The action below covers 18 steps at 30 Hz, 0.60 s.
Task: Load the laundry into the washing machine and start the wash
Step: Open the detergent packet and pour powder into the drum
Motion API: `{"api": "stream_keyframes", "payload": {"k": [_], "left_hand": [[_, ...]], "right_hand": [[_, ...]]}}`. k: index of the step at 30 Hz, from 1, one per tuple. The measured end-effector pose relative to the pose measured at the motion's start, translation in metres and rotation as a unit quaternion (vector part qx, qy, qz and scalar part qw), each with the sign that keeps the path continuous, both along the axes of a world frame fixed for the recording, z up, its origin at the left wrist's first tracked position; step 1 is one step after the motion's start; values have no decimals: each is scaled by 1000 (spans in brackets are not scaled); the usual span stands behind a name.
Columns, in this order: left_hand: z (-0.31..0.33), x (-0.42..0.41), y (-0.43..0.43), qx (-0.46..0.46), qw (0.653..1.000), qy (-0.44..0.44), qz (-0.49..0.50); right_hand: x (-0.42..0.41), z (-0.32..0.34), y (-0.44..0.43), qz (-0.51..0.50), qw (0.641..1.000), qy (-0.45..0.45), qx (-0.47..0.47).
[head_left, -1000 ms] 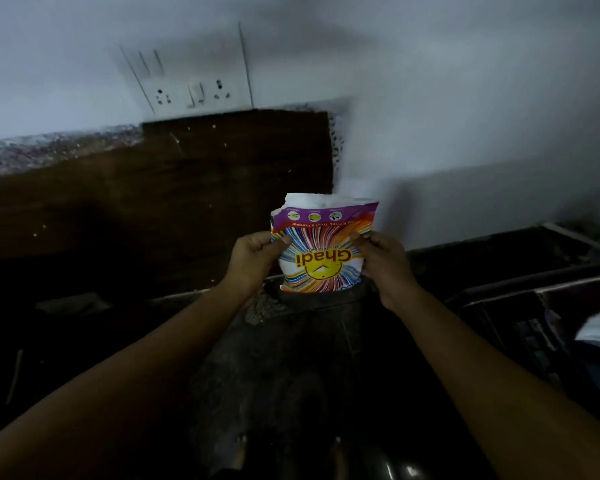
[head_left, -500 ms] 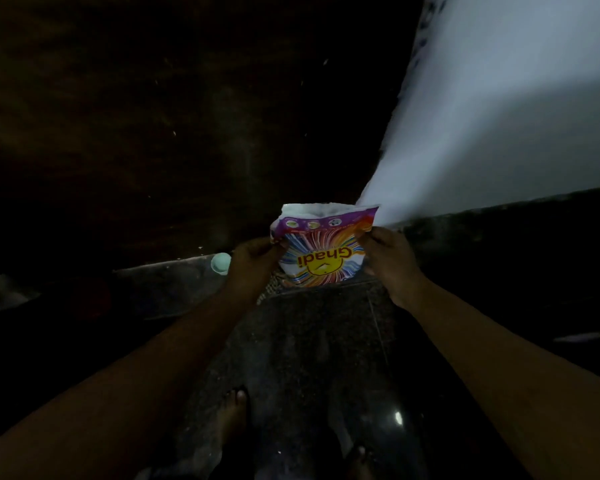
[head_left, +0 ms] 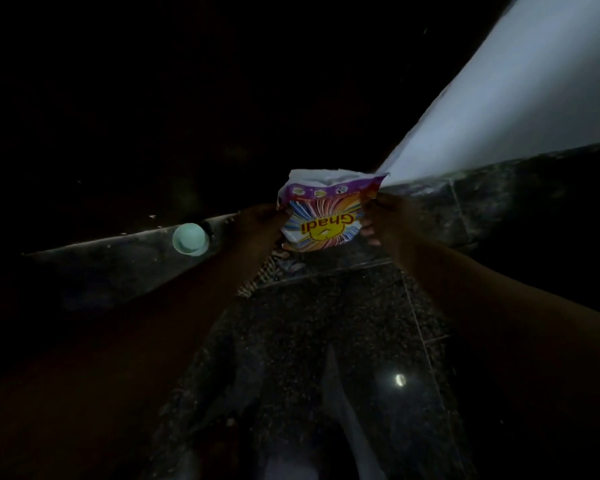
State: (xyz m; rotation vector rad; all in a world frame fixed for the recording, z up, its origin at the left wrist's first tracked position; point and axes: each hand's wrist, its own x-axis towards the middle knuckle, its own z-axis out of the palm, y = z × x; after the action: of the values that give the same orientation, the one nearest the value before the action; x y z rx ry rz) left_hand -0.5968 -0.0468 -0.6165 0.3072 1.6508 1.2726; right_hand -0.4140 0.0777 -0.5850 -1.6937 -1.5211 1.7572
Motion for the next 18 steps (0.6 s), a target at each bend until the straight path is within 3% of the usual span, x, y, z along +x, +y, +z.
{"api": "stream_keyframes", "payload": {"k": [9, 18], "left_hand": [[-56, -17, 39, -22, 996, 84, 23], [-2, -23, 33, -40, 996, 75, -19]], "right_hand": [[-24, -54, 24, -12, 998, 9, -56], [-26, -7, 18, 18, 998, 21, -51]]}}
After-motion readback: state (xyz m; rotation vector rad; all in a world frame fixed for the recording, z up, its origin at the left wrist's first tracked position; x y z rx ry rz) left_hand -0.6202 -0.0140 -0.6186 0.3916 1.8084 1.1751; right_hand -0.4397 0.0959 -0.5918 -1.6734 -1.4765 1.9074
